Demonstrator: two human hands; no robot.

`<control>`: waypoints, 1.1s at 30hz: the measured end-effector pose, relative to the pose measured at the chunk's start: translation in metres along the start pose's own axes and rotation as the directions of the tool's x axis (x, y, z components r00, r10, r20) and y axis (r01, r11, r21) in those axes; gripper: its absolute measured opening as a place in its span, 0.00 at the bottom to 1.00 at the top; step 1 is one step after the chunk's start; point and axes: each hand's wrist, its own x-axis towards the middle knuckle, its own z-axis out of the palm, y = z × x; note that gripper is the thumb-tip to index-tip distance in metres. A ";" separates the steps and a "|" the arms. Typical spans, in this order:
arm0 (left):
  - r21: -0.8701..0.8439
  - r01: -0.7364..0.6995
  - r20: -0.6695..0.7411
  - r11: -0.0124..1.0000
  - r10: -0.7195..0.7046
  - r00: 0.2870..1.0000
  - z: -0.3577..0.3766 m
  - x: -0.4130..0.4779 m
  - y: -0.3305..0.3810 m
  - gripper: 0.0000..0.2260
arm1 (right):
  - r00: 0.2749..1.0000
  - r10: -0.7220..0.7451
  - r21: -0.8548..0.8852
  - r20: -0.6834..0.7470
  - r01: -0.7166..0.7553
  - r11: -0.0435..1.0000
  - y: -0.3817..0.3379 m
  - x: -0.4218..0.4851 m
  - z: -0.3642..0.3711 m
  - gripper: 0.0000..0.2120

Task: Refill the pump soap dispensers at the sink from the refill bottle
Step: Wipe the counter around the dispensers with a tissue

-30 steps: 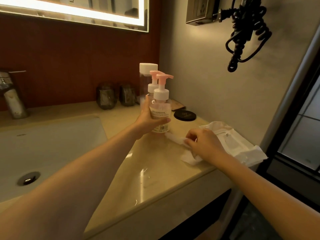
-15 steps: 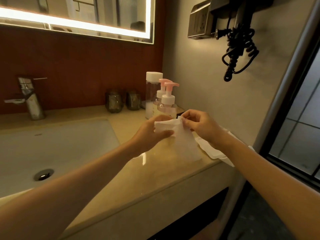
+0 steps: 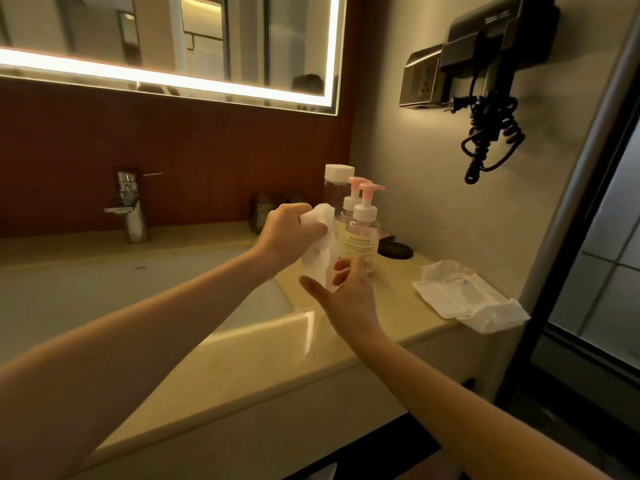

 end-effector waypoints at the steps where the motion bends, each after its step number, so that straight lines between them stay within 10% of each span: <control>1: 0.019 -0.006 -0.021 1.000 0.006 1.000 -0.006 -0.001 0.003 0.07 | 1.000 0.006 0.006 -0.028 -0.006 1.000 -0.004 0.000 0.008 0.20; 12: -0.043 0.138 -0.095 0.989 -0.142 0.985 -0.072 -0.016 -0.016 0.08 | 0.988 -0.075 0.255 0.132 0.039 0.966 -0.021 0.000 -0.008 0.05; 23: -0.100 0.581 0.397 0.807 -0.503 0.767 -0.051 -0.046 -0.046 0.11 | 0.863 0.309 0.004 0.400 -0.338 0.941 -0.007 0.022 -0.074 0.03; 29: 0.535 0.213 0.203 0.818 -0.369 0.907 -0.004 -0.052 -0.086 0.11 | 0.971 0.153 -0.503 0.186 -0.039 0.864 0.038 0.033 -0.053 0.05; 33: 0.484 0.138 0.028 0.864 -0.173 0.985 -0.001 -0.054 -0.082 0.15 | 0.987 -0.128 -0.545 0.093 0.158 0.824 0.038 0.021 -0.047 0.07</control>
